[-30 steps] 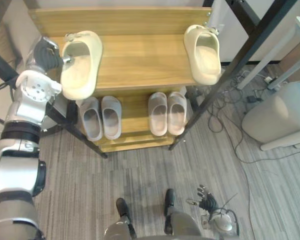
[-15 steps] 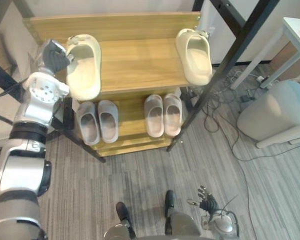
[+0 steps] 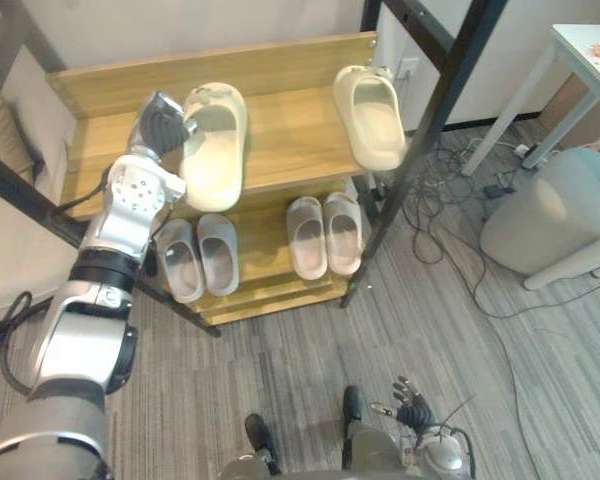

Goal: Organize the slippers on the shoe rack

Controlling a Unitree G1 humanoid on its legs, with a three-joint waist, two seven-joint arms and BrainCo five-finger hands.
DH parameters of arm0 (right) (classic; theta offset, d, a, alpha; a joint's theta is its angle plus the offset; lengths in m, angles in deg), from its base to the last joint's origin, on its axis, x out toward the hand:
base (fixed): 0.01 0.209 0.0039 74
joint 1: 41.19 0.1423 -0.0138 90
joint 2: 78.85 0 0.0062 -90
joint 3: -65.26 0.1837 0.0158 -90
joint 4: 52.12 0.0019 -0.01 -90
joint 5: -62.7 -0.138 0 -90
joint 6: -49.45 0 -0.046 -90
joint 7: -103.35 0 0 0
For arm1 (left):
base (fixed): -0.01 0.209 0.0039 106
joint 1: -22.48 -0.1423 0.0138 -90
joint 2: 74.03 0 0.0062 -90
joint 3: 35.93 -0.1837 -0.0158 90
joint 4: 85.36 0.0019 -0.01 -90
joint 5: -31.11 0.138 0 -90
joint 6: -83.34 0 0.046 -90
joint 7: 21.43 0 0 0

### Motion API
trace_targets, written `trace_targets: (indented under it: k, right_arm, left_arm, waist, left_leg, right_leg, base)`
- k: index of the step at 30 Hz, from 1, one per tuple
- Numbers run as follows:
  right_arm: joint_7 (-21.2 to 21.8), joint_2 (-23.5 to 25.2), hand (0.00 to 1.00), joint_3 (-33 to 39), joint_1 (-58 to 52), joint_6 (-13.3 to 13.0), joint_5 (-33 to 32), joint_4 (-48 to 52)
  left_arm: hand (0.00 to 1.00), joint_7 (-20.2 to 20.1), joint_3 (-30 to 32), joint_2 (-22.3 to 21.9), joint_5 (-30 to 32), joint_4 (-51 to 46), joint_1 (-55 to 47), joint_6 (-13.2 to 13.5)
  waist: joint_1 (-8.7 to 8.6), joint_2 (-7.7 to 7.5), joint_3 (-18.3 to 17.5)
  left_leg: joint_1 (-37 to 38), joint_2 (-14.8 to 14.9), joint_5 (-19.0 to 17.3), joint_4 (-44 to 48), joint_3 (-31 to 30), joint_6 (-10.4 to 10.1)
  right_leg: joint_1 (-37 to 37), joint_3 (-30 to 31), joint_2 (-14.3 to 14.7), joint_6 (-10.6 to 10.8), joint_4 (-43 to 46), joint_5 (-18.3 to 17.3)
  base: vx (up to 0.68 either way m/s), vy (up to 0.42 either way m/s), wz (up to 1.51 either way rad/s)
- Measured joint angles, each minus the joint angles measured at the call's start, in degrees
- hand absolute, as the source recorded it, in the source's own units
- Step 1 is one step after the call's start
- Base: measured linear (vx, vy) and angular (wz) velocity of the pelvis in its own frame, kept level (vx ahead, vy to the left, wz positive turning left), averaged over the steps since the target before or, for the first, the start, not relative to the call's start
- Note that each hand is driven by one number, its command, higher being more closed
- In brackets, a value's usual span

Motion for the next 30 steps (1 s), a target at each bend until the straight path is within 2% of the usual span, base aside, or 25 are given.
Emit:
trace_targets:
  k: [6, 10, 15, 21, 22, 30]
  right_arm:
    - [-0.39, -0.64, 0.00, 0.00, -0.24, -0.02, -1.16, 0.09]
    - [-0.43, -1.47, 0.00, -0.05, -0.32, -0.02, -1.18, 0.11]
    - [-0.84, -1.97, 0.00, 0.03, -1.02, -0.02, -1.50, 0.77]
    - [-0.85, -1.88, 0.00, 0.02, -1.59, -0.03, -2.44, 2.22]
    - [-0.84, -1.84, 0.00, 0.01, -1.59, -0.05, -3.40, 2.29]
    - [-0.89, -1.40, 0.00, 0.02, -2.47, -0.66, -3.88, 4.76]
  left_arm:
    - [1.00, 1.16, -0.26, -2.30, -0.09, -0.62, 0.02, -0.02]
    - [1.00, 2.05, -0.25, -2.92, -0.64, 0.15, 0.78, -0.07]
    - [1.00, 2.10, -0.24, -2.83, -1.74, 6.01, 7.00, -1.27]
    - [1.00, 2.15, -0.11, -2.34, -2.16, 9.49, 11.76, -1.40]
    - [0.00, 2.15, -0.10, -2.03, -2.16, 10.23, 12.36, -1.49]
    - [0.00, 3.20, 1.62, -0.13, -3.43, 11.04, 16.40, -1.58]
  waist:
    - [-1.38, 0.72, -0.44]
    - [-1.43, 1.20, -0.72]
    - [-2.26, 1.27, -0.70]
    - [-3.27, 1.37, -0.46]
    - [-3.55, 1.36, -0.45]
    - [-3.82, 1.10, 1.12]
  left_leg:
    - [-0.10, 0.00, -0.39, 0.00, 0.26, -0.54]
    - [-0.82, -0.05, -0.38, 0.01, 1.69, -0.50]
    - [-2.62, -0.29, -0.47, 0.03, 3.09, -0.12]
    - [-4.08, -0.50, -0.57, 0.04, 4.60, -0.07]
    - [-4.21, -0.48, -0.70, 0.04, 5.11, -0.07]
    - [-5.86, -0.20, -0.73, 0.03, 6.66, -0.09]
  right_leg:
    - [-0.38, 0.46, -0.01, 0.03, 0.04, 0.01]
    - [-1.99, 1.92, 0.05, 0.45, 0.11, 0.49]
    - [-5.27, 4.58, 0.21, 0.73, -0.02, 1.98]
    - [-7.54, 6.59, 0.28, 0.68, -0.37, 2.75]
    - [-8.03, 7.27, 0.39, 0.66, -0.36, 2.80]
    - [-10.71, 8.97, 0.69, 0.58, -0.40, 3.47]
  base:
    - [0.00, 0.004, -0.01]
    - [0.00, 0.021, -0.19]
    - [0.00, 0.042, -0.24]
    - [-0.01, 0.067, -0.16]
    - [-0.01, 0.082, -0.20]
    - [-0.01, 0.068, -0.11]
